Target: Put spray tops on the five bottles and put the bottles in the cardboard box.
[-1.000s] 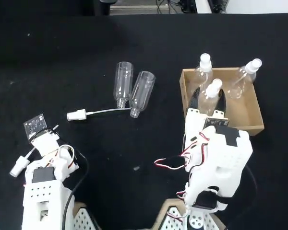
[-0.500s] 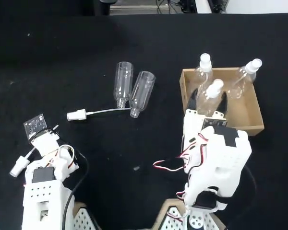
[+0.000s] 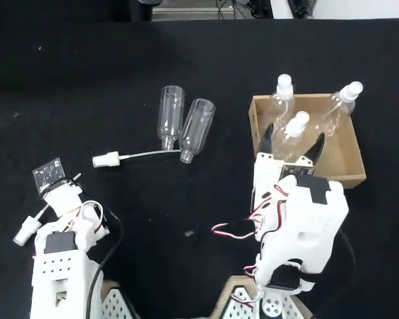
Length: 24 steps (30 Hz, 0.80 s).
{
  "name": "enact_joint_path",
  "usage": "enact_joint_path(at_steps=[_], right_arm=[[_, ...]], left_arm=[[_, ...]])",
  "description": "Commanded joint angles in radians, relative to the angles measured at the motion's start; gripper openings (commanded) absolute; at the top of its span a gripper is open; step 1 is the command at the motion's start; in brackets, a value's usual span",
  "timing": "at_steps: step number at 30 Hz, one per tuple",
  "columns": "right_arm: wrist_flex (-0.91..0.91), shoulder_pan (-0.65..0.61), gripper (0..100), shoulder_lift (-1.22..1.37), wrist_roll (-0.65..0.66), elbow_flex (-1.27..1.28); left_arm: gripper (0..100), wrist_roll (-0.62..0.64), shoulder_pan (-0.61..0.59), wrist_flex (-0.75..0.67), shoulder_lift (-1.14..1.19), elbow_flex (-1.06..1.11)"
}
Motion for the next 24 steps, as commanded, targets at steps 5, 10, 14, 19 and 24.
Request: enact_joint_path(at_steps=[5,10,14,19,24], right_arm=[[-0.002,-0.012,36.1,-0.189,0.008,0.139],[0.005,-0.015,36.1,-0.311,0.009,0.203],[0.098,-0.011,36.1,-0.375,0.006,0.209],[0.176,-0.014,36.1,-0.447,0.002,0.213],[0.189,-0.017,36.1,-0.522,0.005,0.265]], left_arm=[[4,0.005,-0.007,-0.011,-0.003,0.002],[4,0.005,-0.007,-0.011,-0.003,0.002],[4,0.005,-0.007,-0.011,-0.003,0.002],[4,0.005,-0.007,-0.011,-0.003,0.002],[4,0.005,-0.007,-0.011,-0.003,0.002]])
